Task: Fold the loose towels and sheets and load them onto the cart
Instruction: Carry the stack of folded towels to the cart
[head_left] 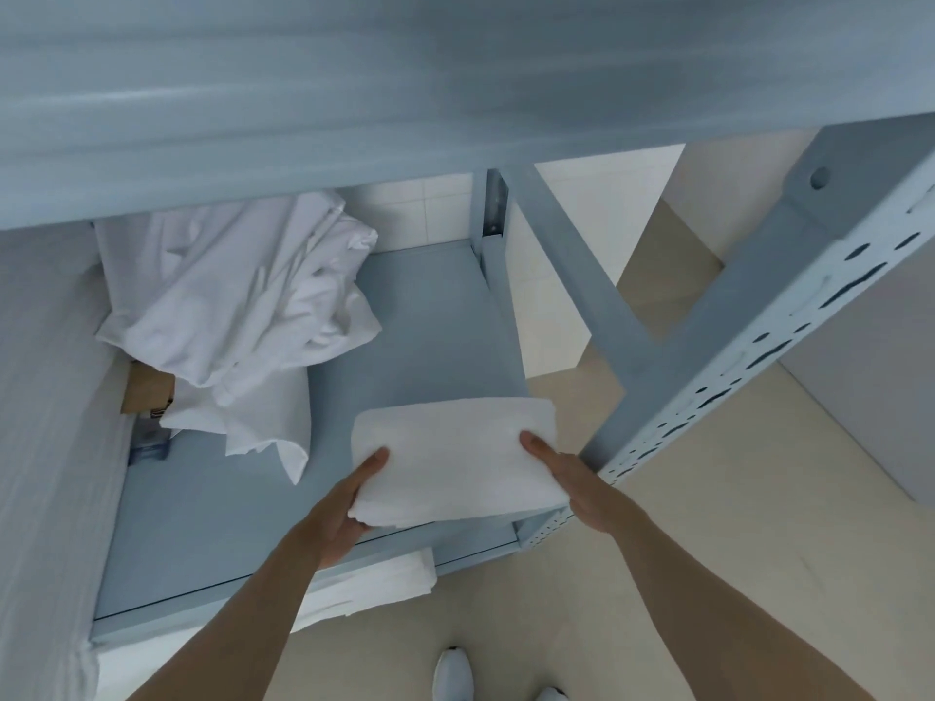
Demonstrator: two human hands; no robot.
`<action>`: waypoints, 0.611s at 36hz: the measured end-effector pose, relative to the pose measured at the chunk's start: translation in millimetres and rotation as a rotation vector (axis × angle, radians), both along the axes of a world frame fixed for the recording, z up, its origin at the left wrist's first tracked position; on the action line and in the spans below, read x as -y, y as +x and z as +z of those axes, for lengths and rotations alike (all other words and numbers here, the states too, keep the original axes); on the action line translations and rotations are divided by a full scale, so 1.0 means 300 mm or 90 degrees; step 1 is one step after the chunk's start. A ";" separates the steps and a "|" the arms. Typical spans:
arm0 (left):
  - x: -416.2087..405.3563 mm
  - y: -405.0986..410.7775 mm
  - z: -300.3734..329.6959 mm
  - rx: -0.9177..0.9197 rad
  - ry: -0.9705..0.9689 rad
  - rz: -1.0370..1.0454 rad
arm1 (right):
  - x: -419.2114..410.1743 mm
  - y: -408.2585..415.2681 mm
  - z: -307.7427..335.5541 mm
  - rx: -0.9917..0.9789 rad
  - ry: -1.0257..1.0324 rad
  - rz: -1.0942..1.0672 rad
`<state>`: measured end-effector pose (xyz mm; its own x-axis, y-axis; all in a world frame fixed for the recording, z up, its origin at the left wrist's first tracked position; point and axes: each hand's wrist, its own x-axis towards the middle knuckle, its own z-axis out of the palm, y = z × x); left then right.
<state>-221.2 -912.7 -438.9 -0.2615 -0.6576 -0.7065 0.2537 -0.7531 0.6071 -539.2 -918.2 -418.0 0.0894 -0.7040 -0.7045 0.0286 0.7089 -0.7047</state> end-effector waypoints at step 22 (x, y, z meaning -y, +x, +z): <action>-0.299 -0.071 0.089 -0.037 0.013 0.030 | -0.317 -0.062 0.101 0.097 -0.004 -0.030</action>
